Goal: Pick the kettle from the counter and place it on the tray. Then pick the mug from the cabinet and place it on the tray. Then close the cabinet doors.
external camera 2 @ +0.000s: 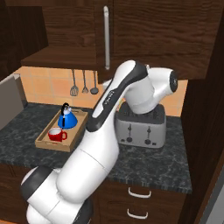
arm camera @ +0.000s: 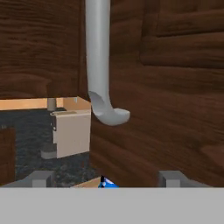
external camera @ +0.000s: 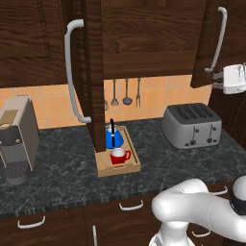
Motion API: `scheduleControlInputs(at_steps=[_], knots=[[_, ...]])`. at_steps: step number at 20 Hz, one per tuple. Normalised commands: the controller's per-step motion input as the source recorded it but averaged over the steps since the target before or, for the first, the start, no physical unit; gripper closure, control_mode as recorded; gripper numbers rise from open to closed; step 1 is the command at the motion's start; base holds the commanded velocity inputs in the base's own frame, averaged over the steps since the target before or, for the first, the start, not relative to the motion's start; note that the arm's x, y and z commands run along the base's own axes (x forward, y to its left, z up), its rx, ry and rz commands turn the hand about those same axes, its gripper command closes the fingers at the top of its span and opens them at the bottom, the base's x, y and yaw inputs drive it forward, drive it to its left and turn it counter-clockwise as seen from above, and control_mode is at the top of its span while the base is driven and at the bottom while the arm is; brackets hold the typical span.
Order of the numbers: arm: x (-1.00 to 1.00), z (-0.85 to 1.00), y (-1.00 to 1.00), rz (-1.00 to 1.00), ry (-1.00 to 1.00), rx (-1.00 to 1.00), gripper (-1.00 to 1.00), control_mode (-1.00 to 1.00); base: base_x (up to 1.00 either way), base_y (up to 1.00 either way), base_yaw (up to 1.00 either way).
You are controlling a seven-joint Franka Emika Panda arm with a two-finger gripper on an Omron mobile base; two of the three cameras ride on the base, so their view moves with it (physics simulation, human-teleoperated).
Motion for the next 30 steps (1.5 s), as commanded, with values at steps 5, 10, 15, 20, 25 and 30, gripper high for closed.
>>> scheduleControlInputs(at_steps=[5,10,15,20,25,30], knots=[[0.65,-0.24,0.54,0.0,0.0,0.0,-1.0,-1.0,0.0,0.0,0.0],[0.66,-0.19,0.56,0.0,-0.02,0.0,-1.0,-1.0,0.0,0.0,0.0],[0.63,-0.16,0.46,-0.05,-0.08,0.0,-1.0,-1.0,0.0,0.0,0.0],[0.68,-0.21,0.4,-0.14,-0.08,0.0,-1.0,-1.0,0.0,0.0,0.0],[0.78,-0.41,0.4,-0.14,-0.01,-0.04,-1.0,-1.0,0.0,0.0,0.0],[-0.04,-0.62,0.6,0.0,0.01,-0.22,-1.0,-1.0,0.0,0.0,0.0]])
